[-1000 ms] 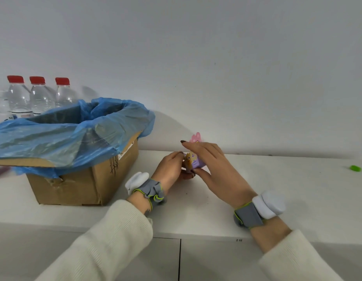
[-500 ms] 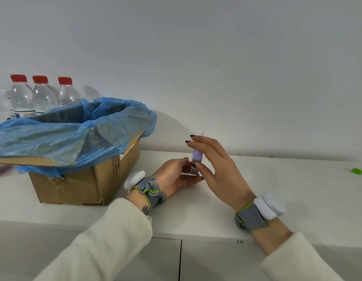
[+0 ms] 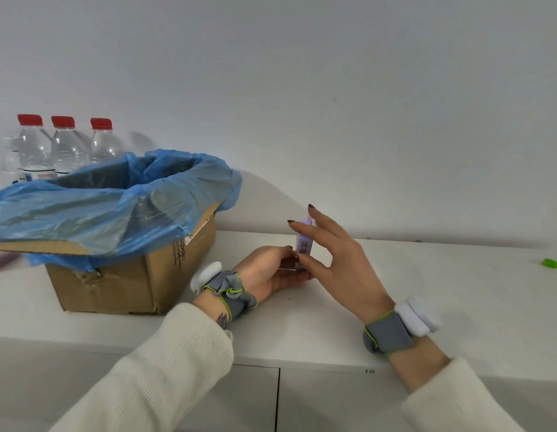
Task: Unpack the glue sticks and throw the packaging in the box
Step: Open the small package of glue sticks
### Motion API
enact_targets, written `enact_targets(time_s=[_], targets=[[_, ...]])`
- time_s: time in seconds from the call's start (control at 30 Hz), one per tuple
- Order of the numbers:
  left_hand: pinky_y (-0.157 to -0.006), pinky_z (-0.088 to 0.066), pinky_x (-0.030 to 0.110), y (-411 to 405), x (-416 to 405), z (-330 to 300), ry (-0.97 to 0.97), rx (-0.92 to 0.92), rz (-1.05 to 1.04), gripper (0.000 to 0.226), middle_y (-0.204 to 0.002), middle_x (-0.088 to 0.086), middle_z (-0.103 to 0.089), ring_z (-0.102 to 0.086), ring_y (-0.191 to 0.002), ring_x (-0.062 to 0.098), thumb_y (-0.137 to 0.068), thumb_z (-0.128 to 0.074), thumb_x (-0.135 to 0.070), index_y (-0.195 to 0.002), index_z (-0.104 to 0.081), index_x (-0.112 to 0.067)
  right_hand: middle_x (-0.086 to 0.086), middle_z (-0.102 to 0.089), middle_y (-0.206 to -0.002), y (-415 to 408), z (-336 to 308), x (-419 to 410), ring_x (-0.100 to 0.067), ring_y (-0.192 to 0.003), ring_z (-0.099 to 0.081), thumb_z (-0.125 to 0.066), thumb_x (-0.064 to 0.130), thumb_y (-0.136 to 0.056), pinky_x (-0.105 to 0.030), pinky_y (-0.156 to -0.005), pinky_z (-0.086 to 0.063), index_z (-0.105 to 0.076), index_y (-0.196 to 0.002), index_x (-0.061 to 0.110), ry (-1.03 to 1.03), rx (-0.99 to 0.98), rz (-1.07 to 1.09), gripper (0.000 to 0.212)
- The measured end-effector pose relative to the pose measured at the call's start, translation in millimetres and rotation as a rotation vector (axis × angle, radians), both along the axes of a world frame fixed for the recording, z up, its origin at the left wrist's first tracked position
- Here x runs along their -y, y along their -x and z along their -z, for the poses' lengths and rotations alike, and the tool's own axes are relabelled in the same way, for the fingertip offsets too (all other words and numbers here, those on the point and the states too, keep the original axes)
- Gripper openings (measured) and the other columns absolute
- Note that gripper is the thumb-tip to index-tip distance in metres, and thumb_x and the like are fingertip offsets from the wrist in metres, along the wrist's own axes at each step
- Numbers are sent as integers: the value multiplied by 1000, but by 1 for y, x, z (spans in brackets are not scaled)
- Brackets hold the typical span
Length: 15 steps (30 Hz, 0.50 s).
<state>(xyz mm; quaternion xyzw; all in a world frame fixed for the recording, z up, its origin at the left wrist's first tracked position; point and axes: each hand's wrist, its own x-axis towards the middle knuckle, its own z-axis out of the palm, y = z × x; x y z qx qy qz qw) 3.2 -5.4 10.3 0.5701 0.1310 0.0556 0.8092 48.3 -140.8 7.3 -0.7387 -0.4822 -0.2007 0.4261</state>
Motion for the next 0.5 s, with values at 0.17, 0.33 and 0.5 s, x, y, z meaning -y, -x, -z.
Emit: enact_targets(time_s=[0.17, 0.33, 0.5], targets=[[-60, -58, 26, 0, 0, -1, -12, -29, 17, 27, -77, 16, -63, -69, -51, 20, -97, -36, -2, -87, -61, 2, 2, -64, -129, 2, 0, -2, -7, -119, -58, -60, 0, -90, -20, -101, -45, -69, -116, 15, -118, 108, 24, 31], [-60, -58, 25, 0, 1, 0, -25, 1, 8, 28, -70, 12, -65, -68, -52, 18, -96, -37, -2, -84, -62, 0, 14, -62, -117, 3, 0, -2, -2, -94, -65, -69, 32, -81, -22, -79, -54, -59, -105, 31, -100, -87, 78, 26], [-54, -60, 26, 1, -2, -2, 50, 34, -36, 28, -80, 18, -62, -63, -71, 30, -96, -35, 0, -80, -58, 2, 23, -67, -82, -2, 0, -2, 2, -76, -69, -66, 20, -84, -22, -68, -57, -49, -96, 36, -207, -156, 203, 26]])
